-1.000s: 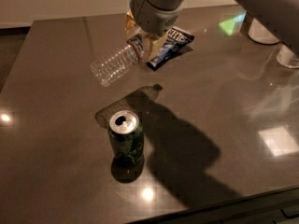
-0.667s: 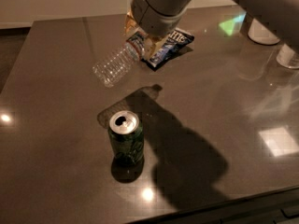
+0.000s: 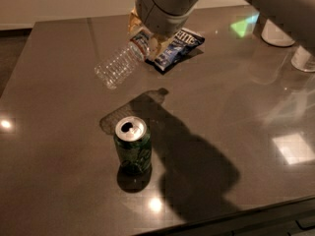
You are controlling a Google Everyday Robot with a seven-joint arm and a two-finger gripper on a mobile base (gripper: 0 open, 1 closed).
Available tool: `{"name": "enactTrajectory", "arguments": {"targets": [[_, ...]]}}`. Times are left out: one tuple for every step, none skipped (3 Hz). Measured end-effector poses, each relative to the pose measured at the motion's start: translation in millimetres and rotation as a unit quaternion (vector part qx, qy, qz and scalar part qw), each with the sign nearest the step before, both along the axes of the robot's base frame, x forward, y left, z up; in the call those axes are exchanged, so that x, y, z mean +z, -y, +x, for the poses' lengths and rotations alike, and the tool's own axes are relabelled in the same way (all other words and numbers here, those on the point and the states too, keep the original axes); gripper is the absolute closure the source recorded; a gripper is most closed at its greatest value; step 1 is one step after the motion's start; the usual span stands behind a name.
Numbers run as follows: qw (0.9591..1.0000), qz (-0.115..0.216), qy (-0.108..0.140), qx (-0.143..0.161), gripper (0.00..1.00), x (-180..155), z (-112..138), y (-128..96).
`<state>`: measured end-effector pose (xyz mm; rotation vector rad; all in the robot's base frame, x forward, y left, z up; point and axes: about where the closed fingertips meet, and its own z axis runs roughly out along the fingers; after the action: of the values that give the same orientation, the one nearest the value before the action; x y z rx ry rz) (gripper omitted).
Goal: Place water bottle upright
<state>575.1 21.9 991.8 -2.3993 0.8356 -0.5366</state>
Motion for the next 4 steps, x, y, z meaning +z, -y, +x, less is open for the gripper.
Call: {"name": "enactTrajectory", "arguments": {"targets": [[0.9991,-0.032,0.027,-0.002,1.00,0.2,10.3,6.9],[0.9925,-0.086,0.086,0.012,1.00,0.8,31.2,12.0],[0.9804,-0.125,0.148,0.034,1.00,7.1,52.8,14.2],[0.9666,-0.148,0.201,0.058,1.00,17.0,66.7,13.8]]}}
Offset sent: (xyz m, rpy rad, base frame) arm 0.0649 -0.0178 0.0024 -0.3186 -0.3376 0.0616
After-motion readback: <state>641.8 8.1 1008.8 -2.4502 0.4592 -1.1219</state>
